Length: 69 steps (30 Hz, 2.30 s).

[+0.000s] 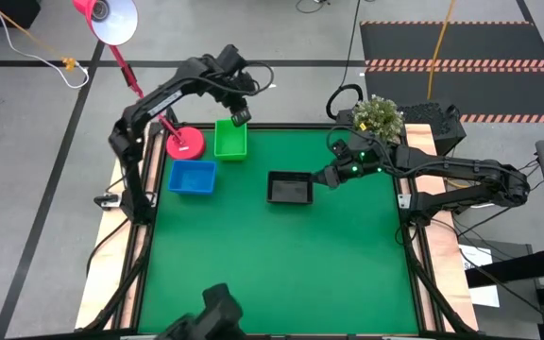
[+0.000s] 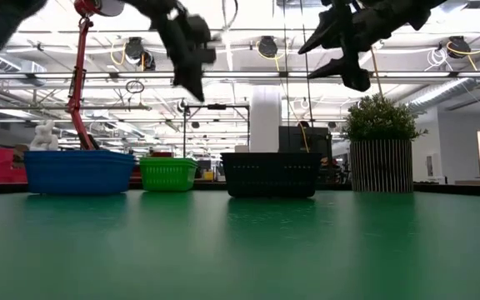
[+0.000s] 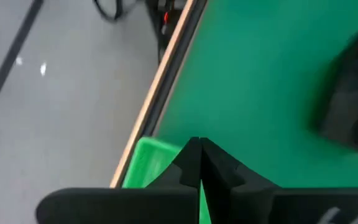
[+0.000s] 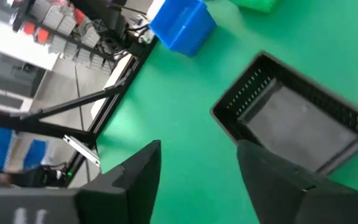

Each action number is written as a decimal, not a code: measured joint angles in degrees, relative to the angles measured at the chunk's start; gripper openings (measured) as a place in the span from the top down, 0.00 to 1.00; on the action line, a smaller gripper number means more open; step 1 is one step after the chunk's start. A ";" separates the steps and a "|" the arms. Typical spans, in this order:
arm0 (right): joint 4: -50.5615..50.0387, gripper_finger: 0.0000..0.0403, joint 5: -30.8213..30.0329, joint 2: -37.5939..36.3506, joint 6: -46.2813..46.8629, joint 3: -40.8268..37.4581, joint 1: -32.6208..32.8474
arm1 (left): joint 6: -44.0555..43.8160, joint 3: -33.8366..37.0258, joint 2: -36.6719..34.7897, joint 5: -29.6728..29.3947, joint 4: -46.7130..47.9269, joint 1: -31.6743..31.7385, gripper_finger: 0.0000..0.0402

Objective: Stack baskets by color
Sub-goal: Return to Home Position

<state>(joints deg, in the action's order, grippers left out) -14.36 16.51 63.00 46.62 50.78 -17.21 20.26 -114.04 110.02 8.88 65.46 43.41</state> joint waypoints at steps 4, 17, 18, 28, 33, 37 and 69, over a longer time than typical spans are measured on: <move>1.62 0.61 0.04 0.00 -5.43 0.00 0.00 | -1.85 0.00 -5.43 0.68 -1.69 -2.69 0.98; 12.79 0.97 -1.93 -4.95 -27.31 -0.02 0.11 | -11.96 -0.04 -20.97 3.35 -1.50 -11.48 0.99; 12.97 0.97 -2.83 -5.70 -28.21 -0.02 0.11 | -12.44 0.09 -21.98 3.27 -0.80 -12.79 0.99; 12.89 1.00 -3.19 -13.22 -40.95 -0.02 0.07 | -22.58 22.11 -40.57 -4.99 -9.02 -22.88 1.00; 12.72 1.00 -3.17 -16.32 -45.46 -0.02 0.07 | -25.80 29.94 -48.32 -6.44 -13.32 -27.19 1.00; 12.13 1.00 -3.15 -18.12 -47.50 -0.02 0.07 | -21.77 31.08 -50.93 -7.33 -13.05 -27.95 0.98; 17.39 1.00 -3.19 -34.78 -52.42 -23.16 12.30 | -28.12 54.91 -55.59 -11.38 -32.47 -32.25 0.99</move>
<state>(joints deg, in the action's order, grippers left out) 3.03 13.32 28.22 -5.80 27.62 -4.91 -7.87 -59.12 54.43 -2.50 32.99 11.16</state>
